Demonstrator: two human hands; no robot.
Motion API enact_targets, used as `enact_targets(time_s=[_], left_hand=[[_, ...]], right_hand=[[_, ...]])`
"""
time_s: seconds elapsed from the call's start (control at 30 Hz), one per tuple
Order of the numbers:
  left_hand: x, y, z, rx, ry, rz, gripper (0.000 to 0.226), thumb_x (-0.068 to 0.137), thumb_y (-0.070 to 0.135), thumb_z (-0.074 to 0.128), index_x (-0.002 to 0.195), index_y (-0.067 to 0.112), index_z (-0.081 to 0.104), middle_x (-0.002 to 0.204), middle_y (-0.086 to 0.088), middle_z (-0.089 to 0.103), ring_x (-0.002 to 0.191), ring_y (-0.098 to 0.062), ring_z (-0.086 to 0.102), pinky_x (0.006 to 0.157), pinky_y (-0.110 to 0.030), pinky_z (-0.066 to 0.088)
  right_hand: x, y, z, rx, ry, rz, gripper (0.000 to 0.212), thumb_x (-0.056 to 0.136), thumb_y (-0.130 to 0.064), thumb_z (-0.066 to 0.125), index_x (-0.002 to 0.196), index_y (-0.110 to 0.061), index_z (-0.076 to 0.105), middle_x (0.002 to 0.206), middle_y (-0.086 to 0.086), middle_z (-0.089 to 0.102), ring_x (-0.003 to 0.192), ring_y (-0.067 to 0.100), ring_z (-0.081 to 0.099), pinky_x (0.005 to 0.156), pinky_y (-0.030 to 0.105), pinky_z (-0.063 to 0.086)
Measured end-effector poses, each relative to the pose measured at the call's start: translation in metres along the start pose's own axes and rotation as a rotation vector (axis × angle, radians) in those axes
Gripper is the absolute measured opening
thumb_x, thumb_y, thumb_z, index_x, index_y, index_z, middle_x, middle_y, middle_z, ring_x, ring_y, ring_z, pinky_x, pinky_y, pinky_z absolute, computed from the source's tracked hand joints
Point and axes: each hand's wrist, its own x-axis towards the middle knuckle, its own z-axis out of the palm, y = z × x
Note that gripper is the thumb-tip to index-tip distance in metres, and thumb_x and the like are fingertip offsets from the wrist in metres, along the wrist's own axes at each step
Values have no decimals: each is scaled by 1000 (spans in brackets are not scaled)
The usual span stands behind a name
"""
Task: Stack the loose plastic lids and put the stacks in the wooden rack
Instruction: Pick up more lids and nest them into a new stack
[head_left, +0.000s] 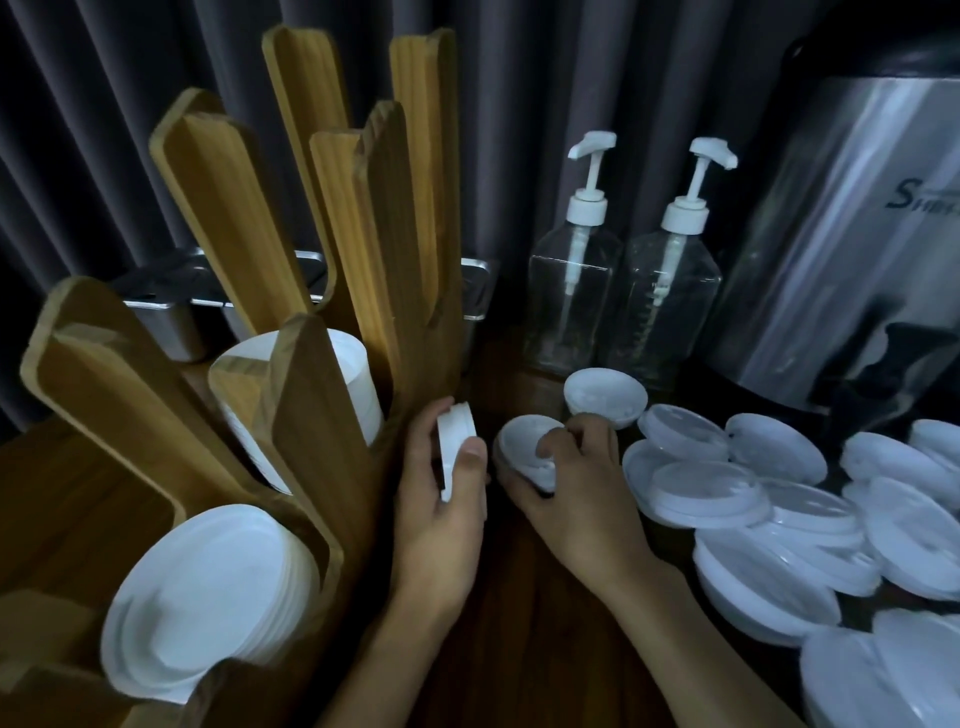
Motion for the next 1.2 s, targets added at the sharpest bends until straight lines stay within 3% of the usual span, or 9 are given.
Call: enact_targets(time_s=[0.2, 0.37, 0.47, 0.7, 0.8, 0.93, 1.0, 1.1, 1.2], left_hand=[[1, -3, 0, -18, 10, -6, 42, 93, 49, 50, 135, 46, 51, 128, 30, 55, 113, 5, 58, 97, -41, 57], [2, -3, 0, -3, -1, 5, 27, 103, 38, 52, 124, 55, 48, 127, 27, 54, 107, 22, 51, 81, -5, 48], [2, 3, 0, -18, -25, -23, 33, 91, 49, 46, 123, 55, 48, 116, 39, 56, 105, 20, 53, 81, -8, 48], [-4, 3, 3, -8, -156, -39, 34, 94, 46, 51, 127, 51, 46, 101, 52, 51, 96, 27, 52, 69, 0, 46], [-5, 4, 3, -33, -179, -51, 34, 98, 43, 52, 132, 47, 48, 106, 39, 55, 91, 18, 60, 67, -8, 52], [-5, 4, 4, -41, -200, -82, 49, 85, 55, 49, 134, 47, 48, 118, 25, 54, 92, 7, 65, 69, -20, 57], [-6, 4, 5, -21, -208, -62, 46, 85, 55, 48, 131, 50, 48, 118, 27, 52, 96, 12, 61, 73, -17, 56], [-6, 4, 4, -43, -235, -91, 46, 85, 55, 49, 131, 51, 49, 112, 29, 55, 102, 2, 62, 85, -36, 60], [-6, 5, 6, -85, -267, -84, 45, 86, 53, 50, 131, 48, 49, 101, 32, 61, 92, -6, 69, 73, -35, 63]], right_hand=[[-2, 0, -2, 31, -36, 35, 45, 78, -59, 73, 101, -28, 49, 112, -6, 53, 107, 15, 51, 81, 25, 45], [-15, -11, -14, 395, 44, 98, 66, 71, -61, 70, 126, -42, 39, 119, -28, 37, 113, -5, 40, 81, 6, 37], [-26, -16, -24, 601, 16, 174, 80, 69, -67, 67, 141, -47, 38, 127, -39, 43, 125, -15, 41, 86, 7, 40], [-42, -14, -38, 902, 46, 273, 90, 61, -51, 81, 139, -50, 36, 115, -32, 57, 108, -9, 59, 78, 10, 53], [-40, -12, -41, 1006, 71, 303, 82, 67, -31, 78, 136, -53, 40, 126, -15, 56, 108, -5, 62, 74, 13, 55], [-38, -11, -40, 1080, 95, 275, 65, 76, -30, 73, 136, -41, 51, 138, -9, 55, 122, 7, 60, 89, 24, 56], [-38, -13, -40, 1126, 152, 259, 55, 77, -26, 75, 127, -30, 53, 126, -2, 62, 114, 9, 66, 86, 22, 56], [-39, -14, -38, 1168, 239, 279, 42, 76, -23, 76, 109, -21, 51, 109, 1, 66, 96, 4, 70, 77, 16, 54], [-38, -13, -38, 1228, 238, 310, 43, 72, -33, 79, 100, -17, 50, 103, -6, 66, 94, 2, 68, 79, 21, 53]])
